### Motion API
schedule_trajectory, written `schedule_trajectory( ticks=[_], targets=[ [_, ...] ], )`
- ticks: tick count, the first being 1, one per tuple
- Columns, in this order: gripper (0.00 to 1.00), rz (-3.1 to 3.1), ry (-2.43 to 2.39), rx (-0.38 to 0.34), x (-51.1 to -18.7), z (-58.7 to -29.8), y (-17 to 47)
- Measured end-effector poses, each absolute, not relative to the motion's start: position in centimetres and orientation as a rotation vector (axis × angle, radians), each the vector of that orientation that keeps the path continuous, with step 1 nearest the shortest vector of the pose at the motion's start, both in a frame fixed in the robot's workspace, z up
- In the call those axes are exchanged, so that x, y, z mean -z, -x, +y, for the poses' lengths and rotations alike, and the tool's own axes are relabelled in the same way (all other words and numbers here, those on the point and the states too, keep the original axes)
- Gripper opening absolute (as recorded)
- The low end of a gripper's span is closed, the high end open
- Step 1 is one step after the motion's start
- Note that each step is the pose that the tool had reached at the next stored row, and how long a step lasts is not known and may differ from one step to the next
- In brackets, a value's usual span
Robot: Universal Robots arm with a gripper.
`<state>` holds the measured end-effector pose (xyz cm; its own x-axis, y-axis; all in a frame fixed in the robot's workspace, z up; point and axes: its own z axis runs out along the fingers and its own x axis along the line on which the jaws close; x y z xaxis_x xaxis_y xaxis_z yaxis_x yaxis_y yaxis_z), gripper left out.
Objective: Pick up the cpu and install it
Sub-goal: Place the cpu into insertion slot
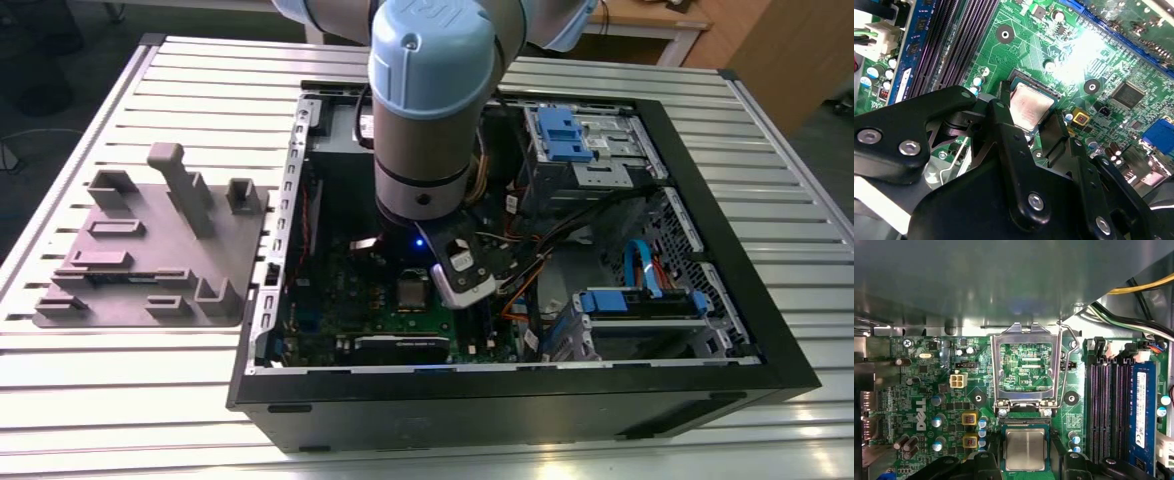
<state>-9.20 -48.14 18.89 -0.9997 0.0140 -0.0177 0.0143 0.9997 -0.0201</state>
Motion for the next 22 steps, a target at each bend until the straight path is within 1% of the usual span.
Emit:
schedule_trajectory(
  ticks=[12, 14, 15, 22],
  targets=[
    [0.47, 3.124, -0.022, 0.030, -18.76, -48.13, 9.19],
    [0.49, 3.123, -0.022, 0.030, -18.73, -48.13, 9.17],
    [0.55, 3.123, -0.022, 0.030, -18.73, -48.13, 9.18],
    [0.55, 3.124, -0.022, 0.031, -18.75, -48.13, 9.19]
  ],
)
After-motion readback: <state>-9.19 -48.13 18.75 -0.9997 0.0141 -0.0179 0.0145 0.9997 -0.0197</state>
